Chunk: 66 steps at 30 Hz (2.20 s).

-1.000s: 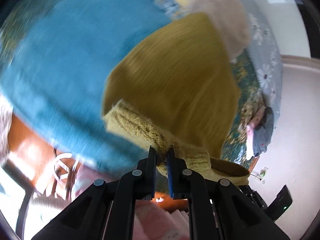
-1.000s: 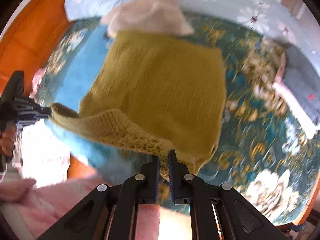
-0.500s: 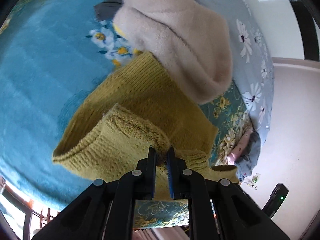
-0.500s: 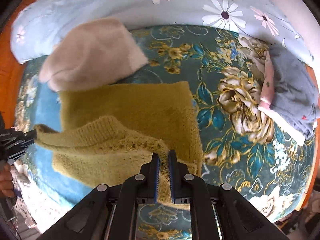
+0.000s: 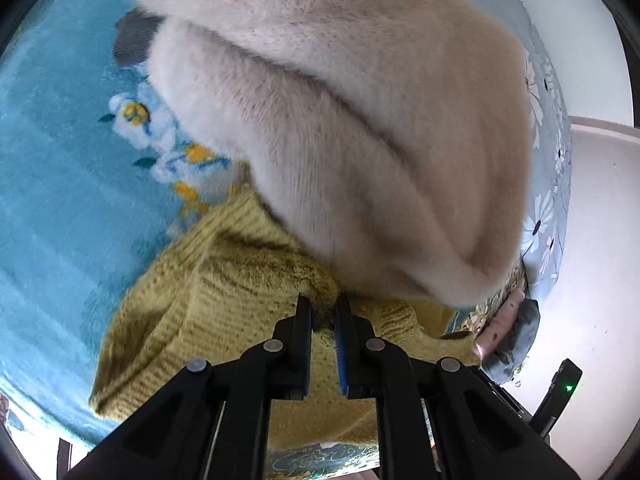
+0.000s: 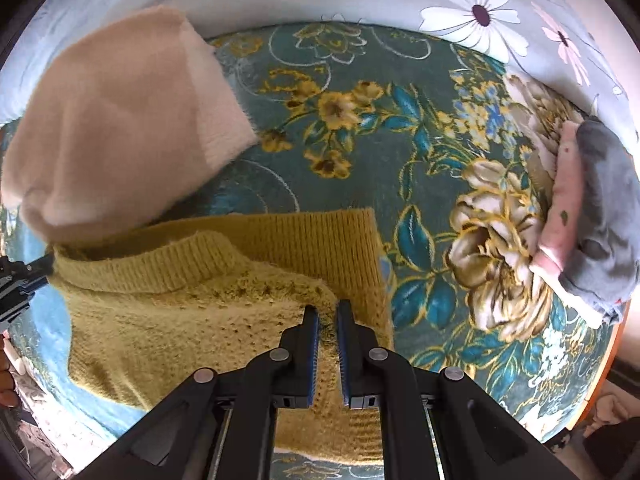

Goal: Fold clothes

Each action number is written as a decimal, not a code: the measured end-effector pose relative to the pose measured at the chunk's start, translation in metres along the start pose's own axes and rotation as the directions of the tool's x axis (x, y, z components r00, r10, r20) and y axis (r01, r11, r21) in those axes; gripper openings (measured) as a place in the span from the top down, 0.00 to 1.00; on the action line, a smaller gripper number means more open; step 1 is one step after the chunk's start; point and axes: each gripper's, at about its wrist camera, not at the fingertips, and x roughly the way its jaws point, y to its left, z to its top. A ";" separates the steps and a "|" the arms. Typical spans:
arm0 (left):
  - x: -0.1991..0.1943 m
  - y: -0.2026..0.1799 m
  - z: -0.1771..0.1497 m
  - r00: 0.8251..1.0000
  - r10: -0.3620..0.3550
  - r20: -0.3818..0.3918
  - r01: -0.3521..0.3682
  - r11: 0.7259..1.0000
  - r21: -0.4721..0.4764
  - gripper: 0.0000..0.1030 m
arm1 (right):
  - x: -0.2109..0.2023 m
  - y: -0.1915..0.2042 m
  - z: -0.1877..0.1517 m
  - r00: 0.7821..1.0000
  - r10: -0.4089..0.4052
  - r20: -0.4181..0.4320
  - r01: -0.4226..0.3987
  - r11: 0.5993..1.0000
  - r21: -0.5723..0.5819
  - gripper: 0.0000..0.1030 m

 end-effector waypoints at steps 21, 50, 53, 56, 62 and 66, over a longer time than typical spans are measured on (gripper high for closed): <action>-0.069 0.086 -0.059 0.985 -0.031 0.168 0.052 0.991 -0.121 0.51 | -0.026 -0.068 -0.049 0.994 0.055 0.093 -0.078 0.962 0.261 0.59; 0.015 0.216 -0.164 0.977 -0.027 0.209 0.118 0.891 -0.438 0.82 | 0.122 -0.135 -0.216 0.864 0.461 0.201 -0.436 0.486 0.757 0.53; -0.007 0.199 -0.160 0.975 0.013 0.220 0.073 0.924 -0.375 0.85 | 0.111 -0.133 -0.211 0.881 0.439 0.179 -0.403 0.496 0.769 0.69; -0.038 0.180 -0.162 0.967 -0.008 0.256 0.087 0.951 -0.298 0.85 | 0.085 -0.130 -0.202 0.890 0.410 0.199 -0.414 0.548 0.726 0.77; -0.084 0.196 -0.214 0.950 -0.055 0.308 0.110 0.980 -0.164 0.85 | 0.013 -0.126 -0.233 0.834 0.404 0.376 -0.552 0.595 0.585 0.78; -0.035 0.262 -0.222 0.985 0.004 0.171 0.061 0.926 -0.373 0.86 | 0.049 -0.144 -0.273 0.880 0.403 0.250 -0.460 0.597 0.657 0.78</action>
